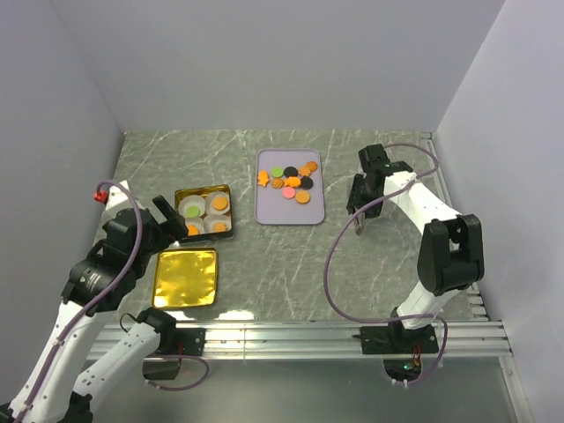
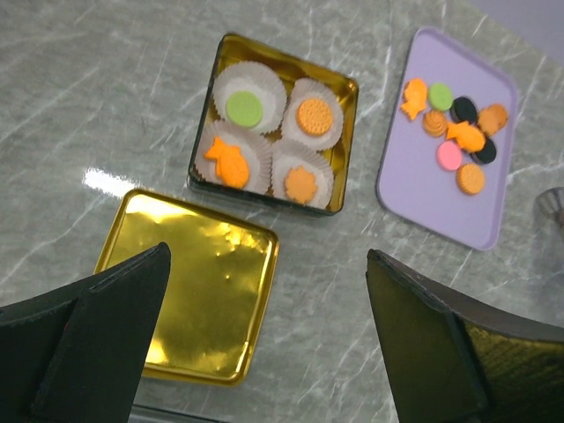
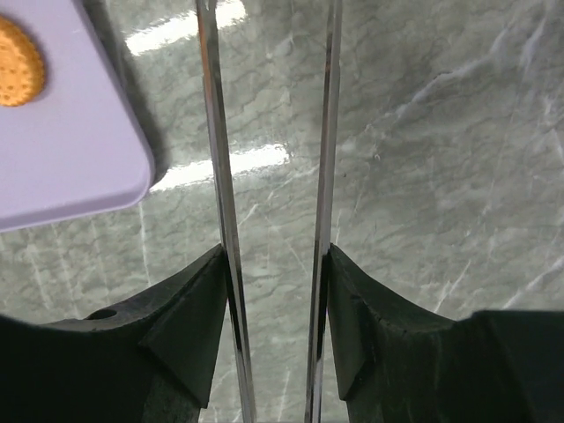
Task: Pack the cookies
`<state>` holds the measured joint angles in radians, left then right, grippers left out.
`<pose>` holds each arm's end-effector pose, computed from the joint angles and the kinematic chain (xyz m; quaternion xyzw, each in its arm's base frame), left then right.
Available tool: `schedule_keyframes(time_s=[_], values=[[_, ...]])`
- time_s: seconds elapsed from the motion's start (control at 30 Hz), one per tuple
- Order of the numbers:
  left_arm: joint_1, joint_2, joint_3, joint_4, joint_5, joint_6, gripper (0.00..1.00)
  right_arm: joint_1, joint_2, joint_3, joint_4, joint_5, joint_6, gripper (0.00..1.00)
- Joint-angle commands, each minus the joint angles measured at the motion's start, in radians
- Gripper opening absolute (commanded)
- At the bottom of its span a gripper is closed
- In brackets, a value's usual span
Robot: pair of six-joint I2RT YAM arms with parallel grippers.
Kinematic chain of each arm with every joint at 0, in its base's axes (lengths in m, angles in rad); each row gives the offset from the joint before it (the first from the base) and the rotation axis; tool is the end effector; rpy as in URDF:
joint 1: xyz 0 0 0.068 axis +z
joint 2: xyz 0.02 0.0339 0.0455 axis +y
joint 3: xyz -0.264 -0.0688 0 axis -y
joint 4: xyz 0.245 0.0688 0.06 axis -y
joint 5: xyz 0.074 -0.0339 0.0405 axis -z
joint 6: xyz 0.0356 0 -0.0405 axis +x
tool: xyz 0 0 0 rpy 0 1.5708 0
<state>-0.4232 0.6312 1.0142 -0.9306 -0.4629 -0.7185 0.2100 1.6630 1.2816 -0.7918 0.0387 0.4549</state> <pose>0.0996 -0.0274 0.3614 -0.2359 0.8230 -0.0892 0.5090 0.3294 0.0688 0.2398 0.1235 0.9723 0.0465 0.1928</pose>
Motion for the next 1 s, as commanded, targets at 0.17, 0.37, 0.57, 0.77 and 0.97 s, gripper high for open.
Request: schedule_keyframes(time_s=[0.17, 0.37, 0.57, 0.77, 0.97], values=[[-0.002, 0.094, 0.006, -0.089, 0.055, -0.073, 1.00, -0.026, 0.064, -0.120, 0.117, -0.036, 0.019, 0.53], [-0.003, 0.148, 0.000, -0.116, 0.128, -0.079, 0.99, -0.024, 0.129, -0.105, 0.106, -0.014, 0.024, 0.57], [-0.003, 0.182, -0.058, -0.106, 0.208, -0.087, 0.99, -0.027, 0.179, -0.050, 0.051, 0.087, 0.022, 0.73], [-0.002, 0.229, -0.215, 0.039, 0.438, -0.107, 0.99, -0.031, 0.109, 0.002, -0.026, 0.161, 0.031, 0.83], [-0.008, 0.324, -0.253, 0.042, 0.394, -0.160, 0.99, 0.021, -0.005, 0.044, -0.095, 0.139, 0.057, 0.84]])
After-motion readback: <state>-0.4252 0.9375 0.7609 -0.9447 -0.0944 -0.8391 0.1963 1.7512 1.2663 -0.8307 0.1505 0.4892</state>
